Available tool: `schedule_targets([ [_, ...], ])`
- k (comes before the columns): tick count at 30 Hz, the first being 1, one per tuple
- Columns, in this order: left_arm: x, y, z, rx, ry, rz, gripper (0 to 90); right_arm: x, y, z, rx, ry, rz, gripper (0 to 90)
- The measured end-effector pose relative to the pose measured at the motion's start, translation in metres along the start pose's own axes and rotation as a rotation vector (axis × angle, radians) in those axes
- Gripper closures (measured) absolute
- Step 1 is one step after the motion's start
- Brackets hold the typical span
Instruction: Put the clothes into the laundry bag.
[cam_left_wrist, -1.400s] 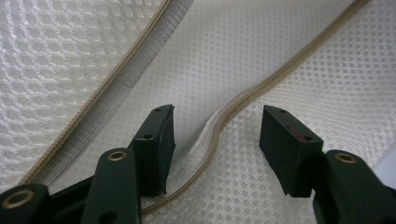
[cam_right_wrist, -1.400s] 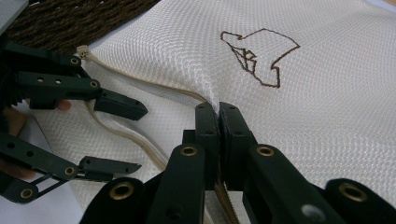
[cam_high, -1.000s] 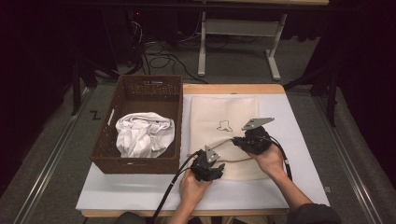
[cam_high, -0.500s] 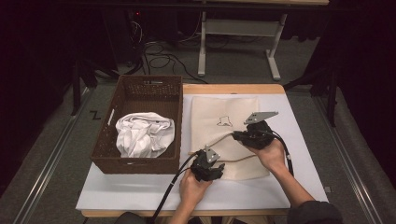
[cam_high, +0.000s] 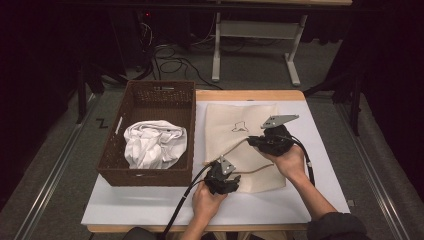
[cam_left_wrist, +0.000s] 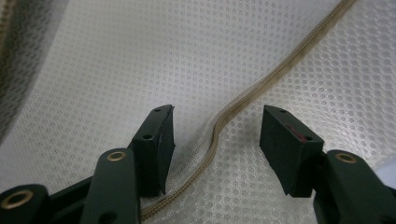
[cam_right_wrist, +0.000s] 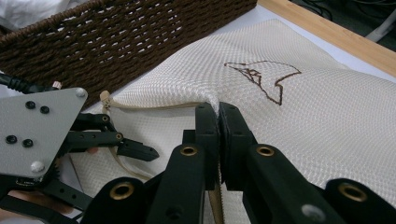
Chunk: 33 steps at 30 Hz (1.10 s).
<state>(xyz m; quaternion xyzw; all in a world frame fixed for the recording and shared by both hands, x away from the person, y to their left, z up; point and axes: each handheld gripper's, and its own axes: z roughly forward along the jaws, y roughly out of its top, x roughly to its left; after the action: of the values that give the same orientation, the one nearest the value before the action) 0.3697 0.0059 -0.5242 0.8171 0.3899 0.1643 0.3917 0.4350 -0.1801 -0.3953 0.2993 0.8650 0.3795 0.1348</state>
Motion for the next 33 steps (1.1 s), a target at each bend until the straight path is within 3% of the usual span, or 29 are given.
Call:
schedule_targets([
  [8, 0.002, 0.001, -0.001, 0.011, -0.017, -0.017, 43.8, 0.000, 0.001, 0.002, 0.013, -0.006, -0.009, 88.6],
  [16, 0.000, 0.015, -0.005, 0.125, -0.049, -0.025, 38.1, 0.001, 0.001, 0.007, 0.021, -0.007, -0.012, 88.6],
  [25, 0.001, 0.026, -0.021, 0.147, -0.084, -0.043, 37.9, 0.002, 0.001, 0.008, 0.027, -0.005, -0.013, 88.6],
  [33, 0.001, 0.035, -0.036, 0.175, -0.096, -0.019, 35.7, 0.003, 0.000, 0.008, 0.031, -0.002, -0.015, 88.5],
])
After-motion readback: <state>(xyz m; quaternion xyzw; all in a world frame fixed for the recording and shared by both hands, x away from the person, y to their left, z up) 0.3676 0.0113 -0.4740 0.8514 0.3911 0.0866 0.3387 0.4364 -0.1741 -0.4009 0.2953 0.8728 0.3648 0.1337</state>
